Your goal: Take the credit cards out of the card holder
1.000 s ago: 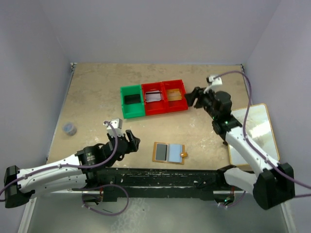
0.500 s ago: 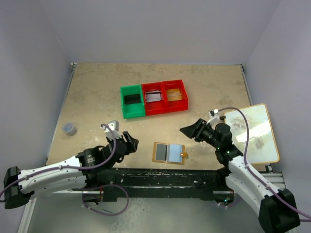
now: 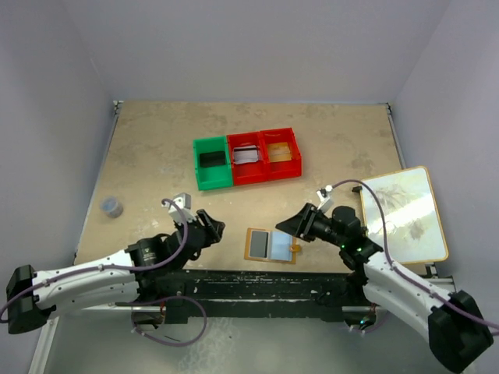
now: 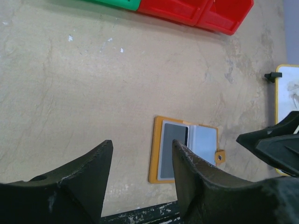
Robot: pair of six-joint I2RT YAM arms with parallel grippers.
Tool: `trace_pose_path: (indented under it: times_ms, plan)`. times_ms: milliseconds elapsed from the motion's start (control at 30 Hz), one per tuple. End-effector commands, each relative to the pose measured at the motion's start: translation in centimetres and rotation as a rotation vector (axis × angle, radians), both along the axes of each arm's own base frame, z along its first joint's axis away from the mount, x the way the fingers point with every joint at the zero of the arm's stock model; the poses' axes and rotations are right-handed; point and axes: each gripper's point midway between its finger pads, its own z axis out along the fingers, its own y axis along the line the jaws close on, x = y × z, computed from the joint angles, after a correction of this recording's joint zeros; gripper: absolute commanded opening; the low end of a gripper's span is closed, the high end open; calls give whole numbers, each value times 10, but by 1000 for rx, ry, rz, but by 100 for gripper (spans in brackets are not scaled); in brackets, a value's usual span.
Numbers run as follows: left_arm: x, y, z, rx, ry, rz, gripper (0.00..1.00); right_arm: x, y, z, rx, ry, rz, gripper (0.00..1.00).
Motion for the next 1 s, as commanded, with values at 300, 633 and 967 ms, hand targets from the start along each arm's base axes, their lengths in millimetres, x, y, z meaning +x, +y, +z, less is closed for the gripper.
trace_pose_path:
  times_ms: [300, 633, 967]
  plan:
    - [-11, -88, -18, -68, 72, -280, 47, -7, 32, -39, -9, 162, -15, 42]
    - [-20, -125, -33, -88, 105, -412, 37, -11, 38, -50, -28, 179, 22, 41]
    - [-15, -116, -43, 35, 102, -410, 36, -15, 53, -63, -8, 200, 91, 35]
